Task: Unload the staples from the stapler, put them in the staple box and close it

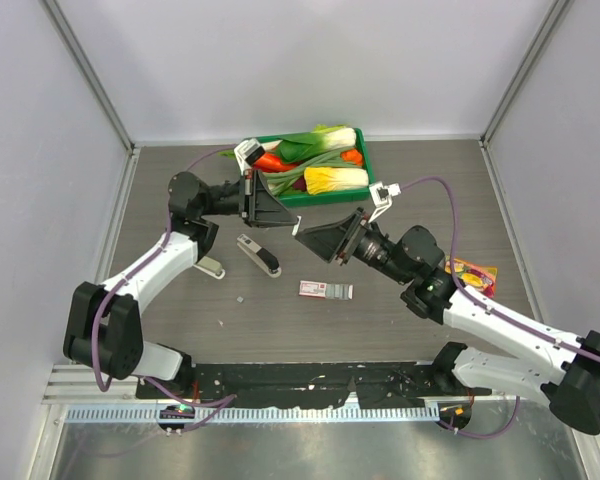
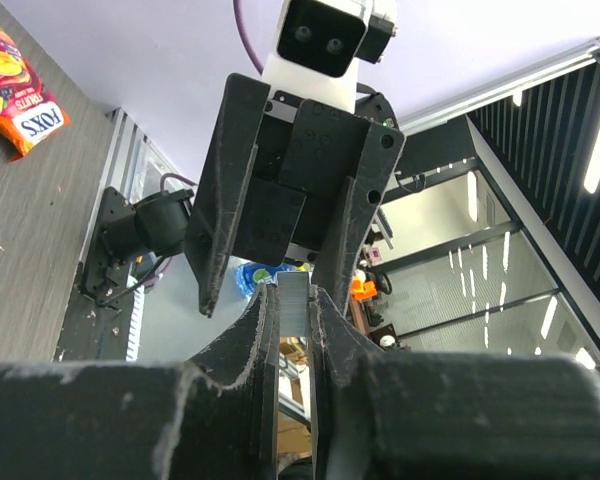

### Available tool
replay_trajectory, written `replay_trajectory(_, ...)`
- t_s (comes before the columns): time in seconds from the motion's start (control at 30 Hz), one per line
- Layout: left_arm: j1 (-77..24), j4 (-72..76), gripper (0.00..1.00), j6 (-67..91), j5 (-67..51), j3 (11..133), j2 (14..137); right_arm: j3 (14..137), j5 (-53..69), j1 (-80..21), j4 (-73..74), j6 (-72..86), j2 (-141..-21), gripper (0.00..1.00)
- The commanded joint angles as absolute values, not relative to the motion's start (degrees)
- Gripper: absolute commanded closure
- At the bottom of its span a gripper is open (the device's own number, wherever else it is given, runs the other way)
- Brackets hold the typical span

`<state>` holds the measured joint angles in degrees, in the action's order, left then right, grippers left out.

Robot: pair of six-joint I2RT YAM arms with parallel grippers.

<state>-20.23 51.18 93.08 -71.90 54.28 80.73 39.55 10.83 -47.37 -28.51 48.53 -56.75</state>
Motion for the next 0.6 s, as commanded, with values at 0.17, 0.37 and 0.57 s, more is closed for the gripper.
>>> replay_trajectory(0.17,-20.39,54.76,0.9,93.43,-72.16,53.09,79.72,42.89,13.18,-46.58,-35.06,50.45,-58.97,0.43)
replay_trajectory(0.37,-20.48,54.76,0.9,93.34,-71.98,53.0,79.63,43.24,13.89,-46.49,-37.0,52.03,-60.99,0.48)
replay_trajectory(0.57,-20.57,54.67,0.89,92.81,-72.16,52.3,79.37,43.07,13.89,-46.41,-38.23,52.38,-61.61,0.57)
